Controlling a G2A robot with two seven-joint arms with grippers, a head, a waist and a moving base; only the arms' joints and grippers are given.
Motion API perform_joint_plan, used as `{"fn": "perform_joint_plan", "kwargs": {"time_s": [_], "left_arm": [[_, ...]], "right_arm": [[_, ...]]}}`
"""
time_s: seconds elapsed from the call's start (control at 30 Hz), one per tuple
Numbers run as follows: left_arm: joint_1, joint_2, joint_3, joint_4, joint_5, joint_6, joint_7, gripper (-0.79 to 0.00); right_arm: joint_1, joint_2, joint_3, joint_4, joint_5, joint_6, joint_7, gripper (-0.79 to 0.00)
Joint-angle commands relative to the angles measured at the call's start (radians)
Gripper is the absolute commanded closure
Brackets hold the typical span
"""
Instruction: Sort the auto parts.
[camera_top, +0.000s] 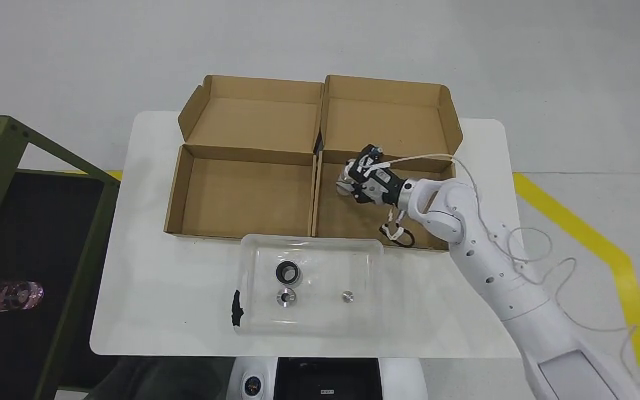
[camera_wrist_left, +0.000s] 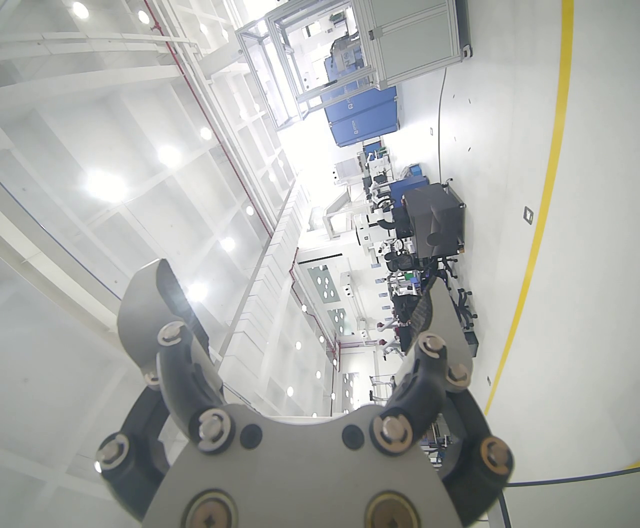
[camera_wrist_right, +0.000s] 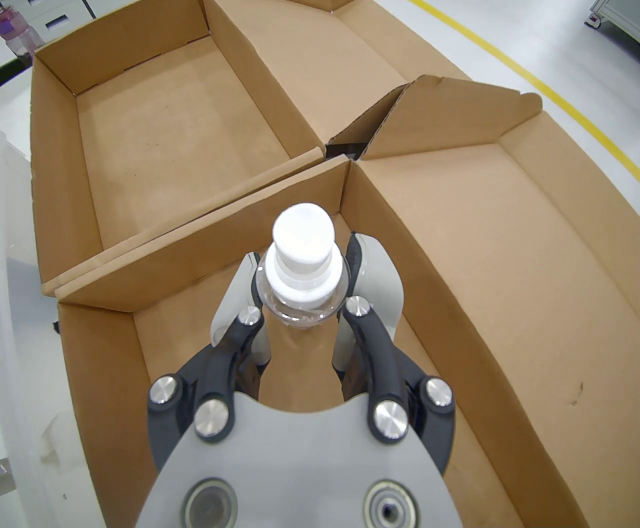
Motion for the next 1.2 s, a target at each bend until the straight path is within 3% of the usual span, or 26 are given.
{"fn": "perform_joint_plan", "kwargs": {"time_s": [0.0, 0.03, 0.1, 0.13, 0.17, 0.2, 0.57, 0.9, 1.17], "left_arm": [[0.0, 0.0, 0.0, 0.0, 0.0, 0.0, 0.0, -0.785], [0.0, 0.0, 0.0, 0.0, 0.0, 0.0, 0.0, -0.785], [0.0, 0.0, 0.0, 0.0, 0.0, 0.0, 0.0, -0.785], [0.0, 0.0, 0.0, 0.0, 0.0, 0.0, 0.0, -0.785], [0.0, 0.0, 0.0, 0.0, 0.0, 0.0, 0.0, -0.785], [0.0, 0.0, 0.0, 0.0, 0.0, 0.0, 0.0, -0.785], [0.0, 0.0, 0.0, 0.0, 0.0, 0.0, 0.0, -0.785], [0.0, 0.0, 0.0, 0.0, 0.0, 0.0, 0.0, -0.785], [0.0, 0.0, 0.0, 0.0, 0.0, 0.0, 0.0, -0.785]], "right_arm": [[0.006, -0.003, -0.006, 0.014, -0.001, 0.0, -0.003, -0.092], [0.01, -0.005, -0.009, 0.019, -0.002, 0.001, -0.005, -0.132], [0.015, -0.008, -0.013, 0.027, -0.003, 0.001, -0.007, -0.323], [0.017, -0.009, -0.014, 0.03, -0.005, 0.001, -0.008, -0.376], [0.019, -0.01, -0.015, 0.032, -0.005, 0.001, -0.008, -0.619], [0.019, -0.011, -0.015, 0.03, -0.006, -0.001, -0.009, -0.785], [-0.067, 0.02, 0.077, -0.152, -0.028, -0.055, -0.013, -0.785], [-0.23, 0.063, 0.208, -0.44, -0.029, -0.094, 0.106, -0.785], [-0.347, 0.086, 0.251, -0.607, -0.026, -0.15, 0.188, -0.785]]}}
